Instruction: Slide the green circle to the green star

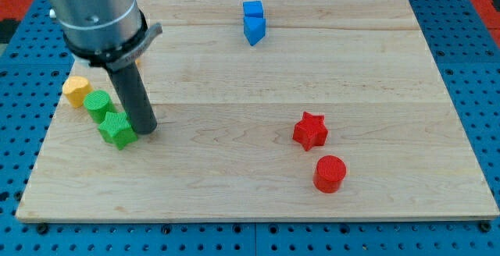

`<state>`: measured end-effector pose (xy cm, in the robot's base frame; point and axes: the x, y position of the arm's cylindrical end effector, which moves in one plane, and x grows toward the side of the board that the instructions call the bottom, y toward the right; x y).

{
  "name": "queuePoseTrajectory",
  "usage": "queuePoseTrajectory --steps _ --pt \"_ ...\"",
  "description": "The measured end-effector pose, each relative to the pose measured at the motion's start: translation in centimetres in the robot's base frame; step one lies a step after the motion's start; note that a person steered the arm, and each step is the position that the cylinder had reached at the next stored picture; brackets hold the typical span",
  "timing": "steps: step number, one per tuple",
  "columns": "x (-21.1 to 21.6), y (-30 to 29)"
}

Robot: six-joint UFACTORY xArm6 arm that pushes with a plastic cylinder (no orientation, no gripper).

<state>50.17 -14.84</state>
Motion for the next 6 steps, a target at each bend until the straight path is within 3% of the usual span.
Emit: queuePoseTrajectory --steps 1,2,4,5,6 --pt "0.8 0.0" --pt "-2.5 0.9" --pt "2.0 -5.8" --pt "0.8 -2.1" --pt "-4.9 -0.8"
